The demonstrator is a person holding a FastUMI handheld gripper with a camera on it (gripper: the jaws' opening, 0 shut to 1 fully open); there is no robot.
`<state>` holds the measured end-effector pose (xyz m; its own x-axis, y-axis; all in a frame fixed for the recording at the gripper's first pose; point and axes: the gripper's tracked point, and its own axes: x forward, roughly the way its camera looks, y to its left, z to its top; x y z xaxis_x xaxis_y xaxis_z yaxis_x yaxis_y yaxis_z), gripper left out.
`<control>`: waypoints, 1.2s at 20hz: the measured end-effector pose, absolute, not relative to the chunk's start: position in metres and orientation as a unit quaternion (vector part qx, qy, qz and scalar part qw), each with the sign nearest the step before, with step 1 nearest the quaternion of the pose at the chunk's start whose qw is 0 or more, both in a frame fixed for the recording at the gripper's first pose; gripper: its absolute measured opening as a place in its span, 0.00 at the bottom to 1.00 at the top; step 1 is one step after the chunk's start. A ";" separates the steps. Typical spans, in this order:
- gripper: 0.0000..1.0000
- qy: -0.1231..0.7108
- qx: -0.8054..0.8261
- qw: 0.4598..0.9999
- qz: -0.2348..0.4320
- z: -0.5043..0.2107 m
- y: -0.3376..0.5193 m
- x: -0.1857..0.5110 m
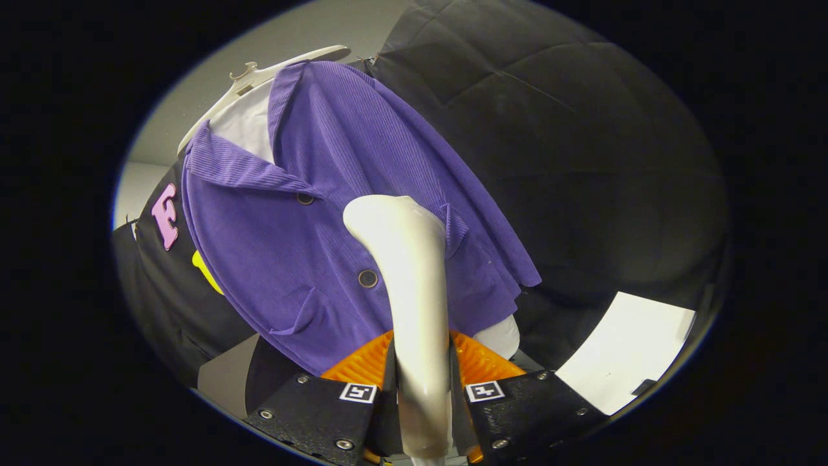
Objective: Iron the clothes twice with a garment steamer, once on the left side and once on the right side.
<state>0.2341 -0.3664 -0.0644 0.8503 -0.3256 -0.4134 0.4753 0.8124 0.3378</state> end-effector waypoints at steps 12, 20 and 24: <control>0.36 0.237 0.208 0.935 -0.160 -0.118 -0.269 0.153; 0.36 0.212 0.167 0.960 -0.069 -0.062 -0.167 0.079; 0.36 0.193 0.138 0.971 -0.036 -0.035 -0.125 0.044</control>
